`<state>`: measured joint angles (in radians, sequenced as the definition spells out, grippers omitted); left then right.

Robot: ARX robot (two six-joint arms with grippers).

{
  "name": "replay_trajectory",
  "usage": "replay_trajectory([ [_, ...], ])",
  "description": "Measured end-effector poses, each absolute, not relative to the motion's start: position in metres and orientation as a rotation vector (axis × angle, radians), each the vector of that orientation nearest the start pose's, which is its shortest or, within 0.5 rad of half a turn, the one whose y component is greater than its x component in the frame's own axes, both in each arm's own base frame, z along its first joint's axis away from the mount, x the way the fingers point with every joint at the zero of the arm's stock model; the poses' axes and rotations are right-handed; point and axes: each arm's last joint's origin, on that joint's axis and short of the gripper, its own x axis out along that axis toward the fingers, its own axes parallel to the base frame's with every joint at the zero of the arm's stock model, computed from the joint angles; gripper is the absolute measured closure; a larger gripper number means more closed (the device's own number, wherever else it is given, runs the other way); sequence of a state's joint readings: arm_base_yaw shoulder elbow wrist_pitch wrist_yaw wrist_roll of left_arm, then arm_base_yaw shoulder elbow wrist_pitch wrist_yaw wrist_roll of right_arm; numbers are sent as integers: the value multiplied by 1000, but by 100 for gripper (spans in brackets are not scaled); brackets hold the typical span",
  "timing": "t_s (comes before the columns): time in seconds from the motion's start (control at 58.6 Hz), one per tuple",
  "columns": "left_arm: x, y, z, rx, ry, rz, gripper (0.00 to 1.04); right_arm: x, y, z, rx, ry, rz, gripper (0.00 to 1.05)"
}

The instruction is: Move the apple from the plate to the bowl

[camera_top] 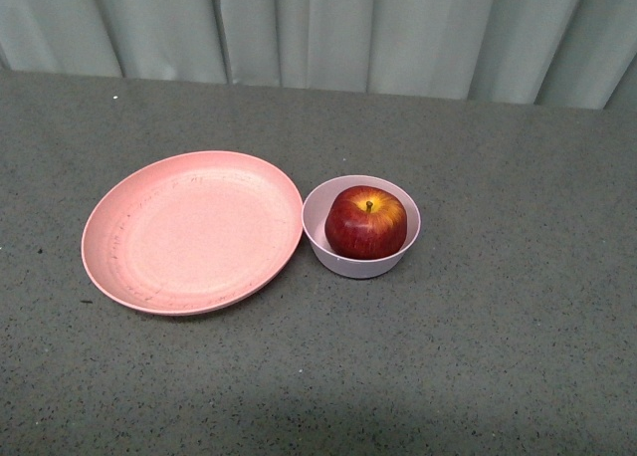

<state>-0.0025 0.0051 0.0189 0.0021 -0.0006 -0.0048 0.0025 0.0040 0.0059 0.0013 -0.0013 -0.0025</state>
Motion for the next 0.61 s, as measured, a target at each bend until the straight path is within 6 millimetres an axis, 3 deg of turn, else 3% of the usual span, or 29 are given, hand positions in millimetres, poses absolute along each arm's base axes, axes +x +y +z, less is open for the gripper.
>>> replay_trajectory([
  [0.614, 97, 0, 170, -5, -16, -2, 7, 98, 0, 165, -2, -3, 4, 9],
])
